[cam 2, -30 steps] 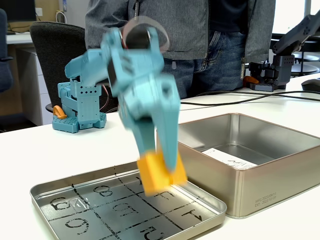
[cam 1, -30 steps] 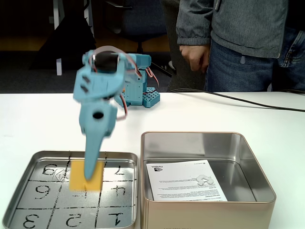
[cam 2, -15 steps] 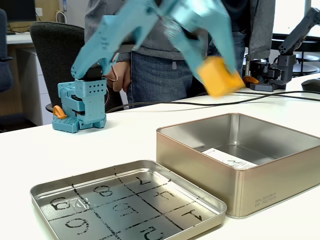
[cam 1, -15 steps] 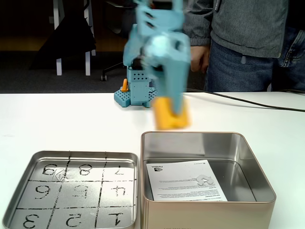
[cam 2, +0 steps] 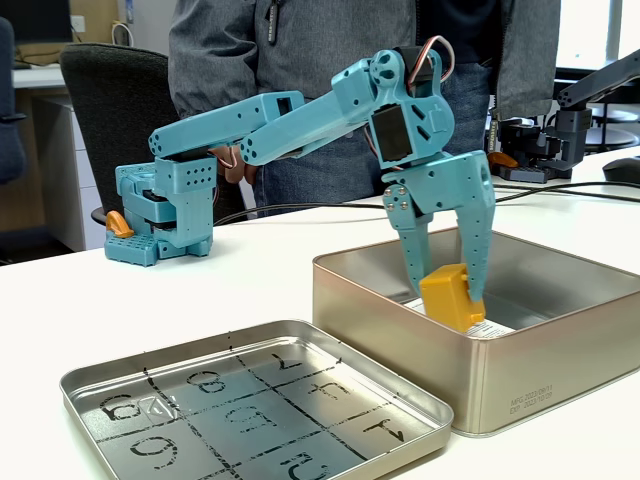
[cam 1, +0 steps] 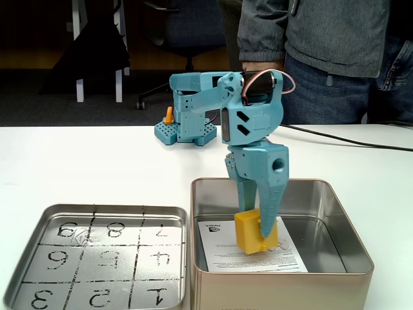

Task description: Grasp a lego block and put it in the bin.

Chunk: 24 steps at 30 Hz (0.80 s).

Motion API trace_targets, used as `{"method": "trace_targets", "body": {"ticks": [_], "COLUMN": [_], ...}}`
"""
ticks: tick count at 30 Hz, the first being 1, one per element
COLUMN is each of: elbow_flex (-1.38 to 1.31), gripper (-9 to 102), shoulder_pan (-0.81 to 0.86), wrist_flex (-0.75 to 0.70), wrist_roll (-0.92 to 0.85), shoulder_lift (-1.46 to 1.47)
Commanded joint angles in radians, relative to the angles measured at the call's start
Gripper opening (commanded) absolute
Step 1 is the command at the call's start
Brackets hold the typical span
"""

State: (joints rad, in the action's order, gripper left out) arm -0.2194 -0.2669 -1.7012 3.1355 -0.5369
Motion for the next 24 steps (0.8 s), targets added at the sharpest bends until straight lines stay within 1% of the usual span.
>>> {"method": "trace_targets", "body": {"ticks": [1,7,11,14,16,20,24], "elbow_flex": [-0.041,-0.041,-0.041,-0.041,-0.041,-0.041,-0.043], "gripper": [0,0,16,28,34,34,27], "shoulder_pan": [0.026,0.038,0.035,0.044,0.052,0.067,0.123], "wrist_flex": [-0.021,-0.002,0.067,0.129,0.164,0.198,0.265], "wrist_roll": [0.035,0.044,0.054,0.097,0.126,0.156,0.133], "shoulder_lift": [-0.026,-0.034,-0.057,-0.086,-0.104,-0.137,-0.235]}}
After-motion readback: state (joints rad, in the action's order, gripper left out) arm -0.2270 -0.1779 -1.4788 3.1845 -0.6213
